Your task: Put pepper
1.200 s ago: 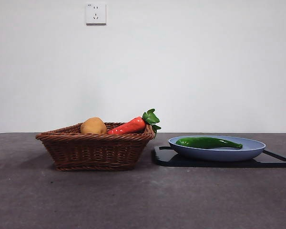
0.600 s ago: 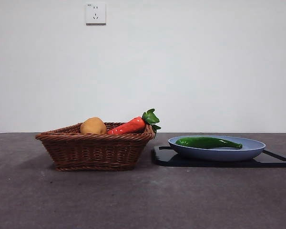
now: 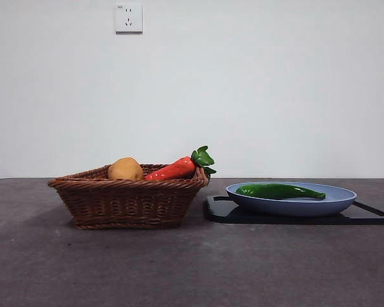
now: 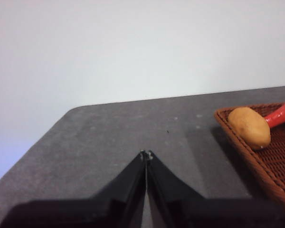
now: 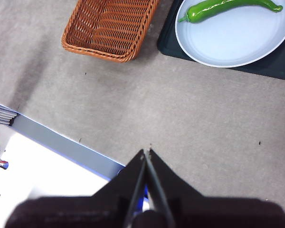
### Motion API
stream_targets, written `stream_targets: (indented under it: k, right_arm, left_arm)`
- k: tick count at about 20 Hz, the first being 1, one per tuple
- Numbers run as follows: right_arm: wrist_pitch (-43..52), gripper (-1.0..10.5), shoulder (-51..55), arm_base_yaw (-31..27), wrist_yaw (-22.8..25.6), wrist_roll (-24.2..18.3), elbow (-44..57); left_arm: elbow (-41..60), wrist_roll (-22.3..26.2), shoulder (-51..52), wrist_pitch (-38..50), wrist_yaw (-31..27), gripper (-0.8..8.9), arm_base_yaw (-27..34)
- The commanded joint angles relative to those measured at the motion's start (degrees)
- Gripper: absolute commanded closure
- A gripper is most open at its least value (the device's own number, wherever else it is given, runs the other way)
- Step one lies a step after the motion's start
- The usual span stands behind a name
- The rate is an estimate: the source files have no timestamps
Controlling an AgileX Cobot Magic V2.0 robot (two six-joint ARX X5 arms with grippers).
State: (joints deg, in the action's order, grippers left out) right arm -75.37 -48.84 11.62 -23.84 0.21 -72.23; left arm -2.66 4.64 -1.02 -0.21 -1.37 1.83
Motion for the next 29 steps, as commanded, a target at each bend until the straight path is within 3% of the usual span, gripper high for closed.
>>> stream_targets:
  k: [1, 8, 23, 24, 26, 29]
  right_arm:
    - [0.35, 9.4, -0.28, 0.13, 0.13, 0.31, -1.03]
    - [0.35, 9.4, -0.28, 0.13, 0.13, 0.31, -1.03]
    - [0.37, 9.4, -0.28, 0.13, 0.11, -0.57, -1.03]
    - [1.29, 9.4, -0.26, -0.09, 0.42, -2.93, -1.01]
    - [6.78, 9.4, 1.42, -1.84, 0.37, -3.23, -0.33]
    - [24.30, 9.4, 10.03, -4.63, -0.15, -0.42, 8.31]
  left_arm:
    - [1.40, -1.25, 0.94, 0.02, -0.07, 8.05, 0.20]
    - [1.68, -4.20, 0.94, -9.86, 0.44, 8.06, 0.17]
    - [1.68, -4.20, 0.94, -9.70, 0.11, 8.05, 0.17]
    - [1.68, -4.20, 0.94, -9.70, 0.11, 8.05, 0.17]
    - [1.68, -4.20, 0.94, -9.73, 0.11, 8.05, 0.17]
    - [1.68, -4.20, 0.94, -9.68, 0.11, 8.05, 0.17]
